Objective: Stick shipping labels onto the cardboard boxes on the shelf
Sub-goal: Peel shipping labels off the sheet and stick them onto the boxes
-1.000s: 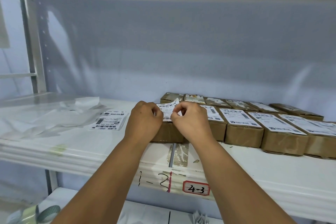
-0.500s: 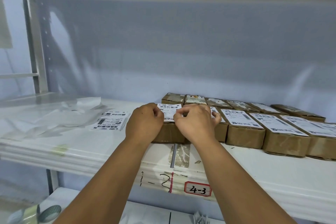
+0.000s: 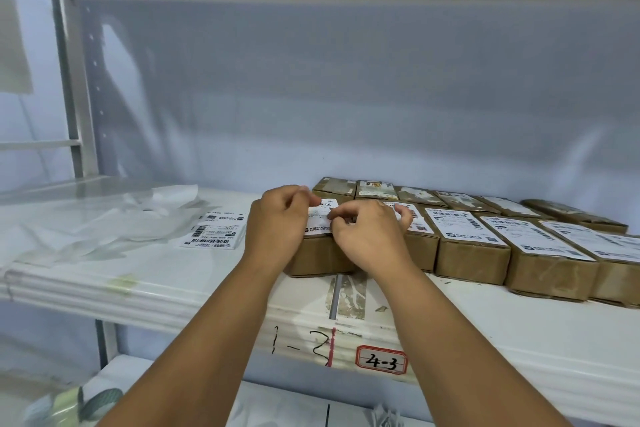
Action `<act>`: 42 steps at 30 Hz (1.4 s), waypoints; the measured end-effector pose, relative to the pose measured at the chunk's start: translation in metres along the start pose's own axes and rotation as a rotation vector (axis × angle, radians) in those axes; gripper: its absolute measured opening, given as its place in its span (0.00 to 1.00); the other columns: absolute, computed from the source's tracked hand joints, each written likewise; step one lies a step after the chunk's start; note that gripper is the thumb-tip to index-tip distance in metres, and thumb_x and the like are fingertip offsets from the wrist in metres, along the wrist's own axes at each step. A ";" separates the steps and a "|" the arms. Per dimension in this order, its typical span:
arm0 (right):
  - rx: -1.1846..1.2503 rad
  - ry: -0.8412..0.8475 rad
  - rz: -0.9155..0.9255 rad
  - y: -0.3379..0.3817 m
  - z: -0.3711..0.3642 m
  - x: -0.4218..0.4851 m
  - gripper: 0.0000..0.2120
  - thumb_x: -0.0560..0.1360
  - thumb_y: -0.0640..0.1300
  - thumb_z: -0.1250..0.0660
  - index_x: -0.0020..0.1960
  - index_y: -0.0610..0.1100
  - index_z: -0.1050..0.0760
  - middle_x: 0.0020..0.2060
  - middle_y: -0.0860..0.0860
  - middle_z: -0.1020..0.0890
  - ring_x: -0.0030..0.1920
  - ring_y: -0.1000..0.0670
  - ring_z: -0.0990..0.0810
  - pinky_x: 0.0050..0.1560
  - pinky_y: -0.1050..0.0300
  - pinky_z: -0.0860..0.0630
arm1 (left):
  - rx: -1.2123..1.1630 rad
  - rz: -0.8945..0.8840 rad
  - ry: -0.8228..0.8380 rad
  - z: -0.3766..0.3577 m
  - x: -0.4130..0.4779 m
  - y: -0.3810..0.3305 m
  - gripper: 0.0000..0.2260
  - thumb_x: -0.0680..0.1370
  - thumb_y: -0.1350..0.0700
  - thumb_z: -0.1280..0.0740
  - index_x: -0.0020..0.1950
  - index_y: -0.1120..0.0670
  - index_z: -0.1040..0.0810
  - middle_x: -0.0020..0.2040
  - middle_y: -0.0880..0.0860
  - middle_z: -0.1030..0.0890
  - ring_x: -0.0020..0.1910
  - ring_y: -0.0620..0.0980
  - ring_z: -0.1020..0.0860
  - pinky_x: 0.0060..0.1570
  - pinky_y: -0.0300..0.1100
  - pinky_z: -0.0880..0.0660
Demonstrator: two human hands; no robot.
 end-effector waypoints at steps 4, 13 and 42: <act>0.003 -0.004 0.050 0.005 0.004 -0.004 0.12 0.76 0.46 0.41 0.51 0.54 0.19 0.48 0.55 0.17 0.55 0.52 0.25 0.69 0.52 0.50 | 0.070 0.004 0.271 -0.008 0.012 0.004 0.10 0.75 0.59 0.37 0.40 0.48 0.18 0.44 0.45 0.17 0.49 0.45 0.20 0.52 0.40 0.27; 0.023 -0.051 0.051 0.005 0.003 -0.006 0.10 0.75 0.44 0.39 0.49 0.52 0.19 0.46 0.53 0.16 0.47 0.52 0.27 0.68 0.58 0.44 | 0.539 -0.049 0.820 -0.025 0.044 -0.003 0.19 0.76 0.65 0.47 0.55 0.49 0.21 0.55 0.46 0.21 0.55 0.46 0.26 0.54 0.39 0.30; 0.119 -0.012 0.165 0.001 -0.010 -0.003 0.11 0.74 0.49 0.34 0.55 0.48 0.21 0.54 0.54 0.20 0.55 0.53 0.24 0.54 0.61 0.31 | -0.242 0.476 0.095 -0.017 0.019 0.033 0.08 0.79 0.60 0.41 0.54 0.51 0.25 0.43 0.53 0.23 0.33 0.48 0.28 0.30 0.38 0.35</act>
Point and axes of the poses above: each hand's wrist, its own x-axis towards the middle knuckle, its own z-axis out of the back of the hand, y = z × x, the point moved 2 cm from there along x, towards the middle knuckle
